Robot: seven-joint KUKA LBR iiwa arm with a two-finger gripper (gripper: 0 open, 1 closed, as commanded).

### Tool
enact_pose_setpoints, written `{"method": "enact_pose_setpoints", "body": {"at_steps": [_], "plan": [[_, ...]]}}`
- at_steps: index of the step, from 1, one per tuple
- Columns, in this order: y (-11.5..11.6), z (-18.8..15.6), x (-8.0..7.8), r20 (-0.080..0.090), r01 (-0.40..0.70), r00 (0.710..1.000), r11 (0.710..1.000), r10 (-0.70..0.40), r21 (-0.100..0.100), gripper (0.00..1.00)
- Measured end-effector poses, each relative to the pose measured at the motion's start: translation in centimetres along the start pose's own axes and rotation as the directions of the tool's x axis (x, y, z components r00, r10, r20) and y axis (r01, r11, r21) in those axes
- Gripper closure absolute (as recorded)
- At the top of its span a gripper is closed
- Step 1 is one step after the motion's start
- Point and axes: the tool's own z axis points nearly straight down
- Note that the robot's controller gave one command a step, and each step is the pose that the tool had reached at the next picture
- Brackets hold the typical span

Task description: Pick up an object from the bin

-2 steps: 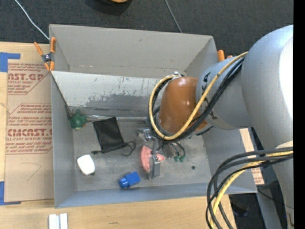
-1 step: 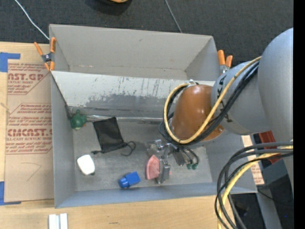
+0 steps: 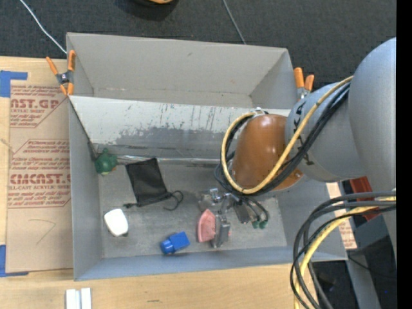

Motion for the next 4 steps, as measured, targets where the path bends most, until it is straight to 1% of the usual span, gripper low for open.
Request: {"method": "enact_pose_setpoints", "body": {"at_steps": [1, 2, 3, 4], "plan": [[1.5, -4.9, 0.9, 0.002, 0.039, 0.999, 0.999, -0.039, 0.0, 1.0], [0.4, -8.4, 2.7, 0.001, 0.024, 1.0, 1.0, -0.024, 0.001, 1.0], [3.0, -11.3, -0.6, 0.005, 0.058, 0.998, 0.998, -0.058, 0.0, 1.0], [2.4, -12.9, 1.2, 0.003, 0.063, 0.998, 0.998, -0.063, 0.001, 1.0]]}}
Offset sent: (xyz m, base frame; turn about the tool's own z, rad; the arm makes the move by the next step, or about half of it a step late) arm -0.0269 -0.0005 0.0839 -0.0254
